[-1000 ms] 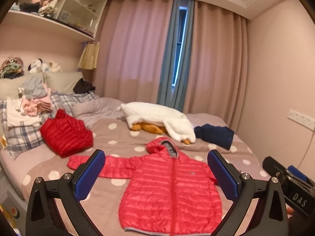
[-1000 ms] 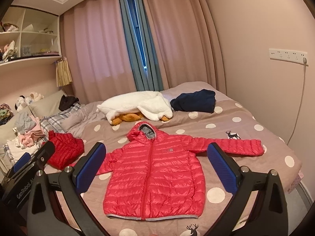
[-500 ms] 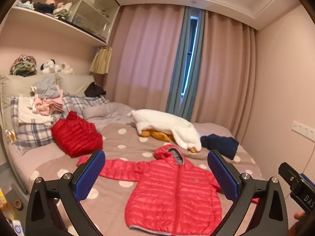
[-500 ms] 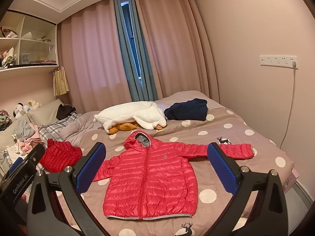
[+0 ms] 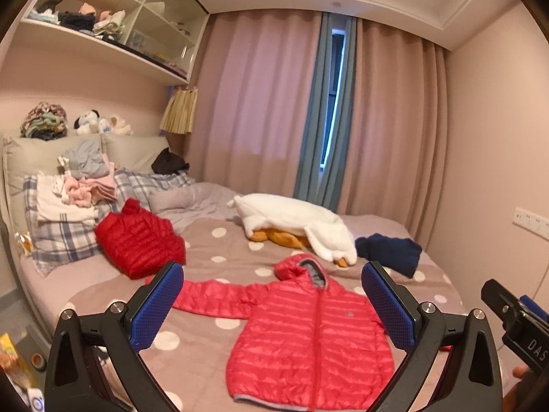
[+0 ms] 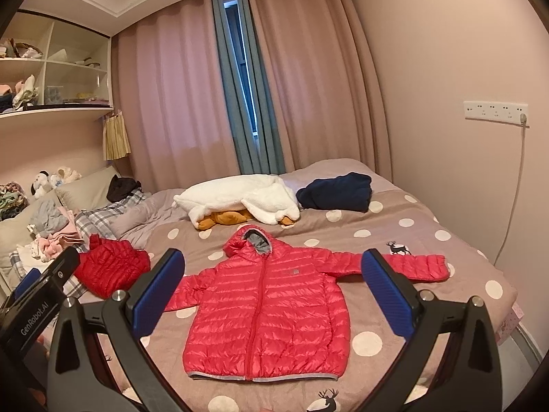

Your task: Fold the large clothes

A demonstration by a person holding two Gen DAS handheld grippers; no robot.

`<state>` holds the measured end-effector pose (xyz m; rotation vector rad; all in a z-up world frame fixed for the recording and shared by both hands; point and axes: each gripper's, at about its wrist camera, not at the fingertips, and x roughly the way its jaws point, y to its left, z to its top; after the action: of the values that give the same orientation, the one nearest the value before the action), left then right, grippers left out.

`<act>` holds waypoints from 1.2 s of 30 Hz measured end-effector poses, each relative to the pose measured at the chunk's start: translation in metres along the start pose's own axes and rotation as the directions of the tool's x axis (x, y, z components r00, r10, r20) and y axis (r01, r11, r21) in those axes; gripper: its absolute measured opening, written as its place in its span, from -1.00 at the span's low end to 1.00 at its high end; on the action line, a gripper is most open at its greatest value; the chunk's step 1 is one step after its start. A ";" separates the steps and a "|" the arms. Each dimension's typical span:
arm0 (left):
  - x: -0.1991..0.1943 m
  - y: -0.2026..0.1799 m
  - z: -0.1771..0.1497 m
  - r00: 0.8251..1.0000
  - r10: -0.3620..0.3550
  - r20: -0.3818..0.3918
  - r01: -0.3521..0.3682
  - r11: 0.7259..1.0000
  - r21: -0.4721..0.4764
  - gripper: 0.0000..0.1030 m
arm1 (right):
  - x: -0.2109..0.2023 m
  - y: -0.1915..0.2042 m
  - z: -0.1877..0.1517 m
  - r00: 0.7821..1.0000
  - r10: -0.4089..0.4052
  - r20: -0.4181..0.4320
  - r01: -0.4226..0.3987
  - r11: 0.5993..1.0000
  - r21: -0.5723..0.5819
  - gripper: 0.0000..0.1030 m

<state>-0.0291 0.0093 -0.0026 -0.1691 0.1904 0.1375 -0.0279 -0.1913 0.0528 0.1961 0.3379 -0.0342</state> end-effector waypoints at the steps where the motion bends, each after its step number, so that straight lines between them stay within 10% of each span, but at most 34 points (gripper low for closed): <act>1: 0.002 0.000 0.000 1.000 0.001 0.003 -0.001 1.000 0.009 1.00 | 0.001 0.000 0.000 1.000 0.003 0.002 -0.003 1.000 0.001 1.00; 36: 0.058 0.003 -0.004 0.995 0.041 -0.087 -0.041 0.999 0.003 1.00 | 0.064 0.000 0.003 0.997 -0.051 -0.064 0.050 0.999 -0.017 1.00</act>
<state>0.0257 0.0185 -0.0186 -0.1697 0.2809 0.1710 0.0332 -0.1915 0.0340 0.1741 0.4073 -0.0757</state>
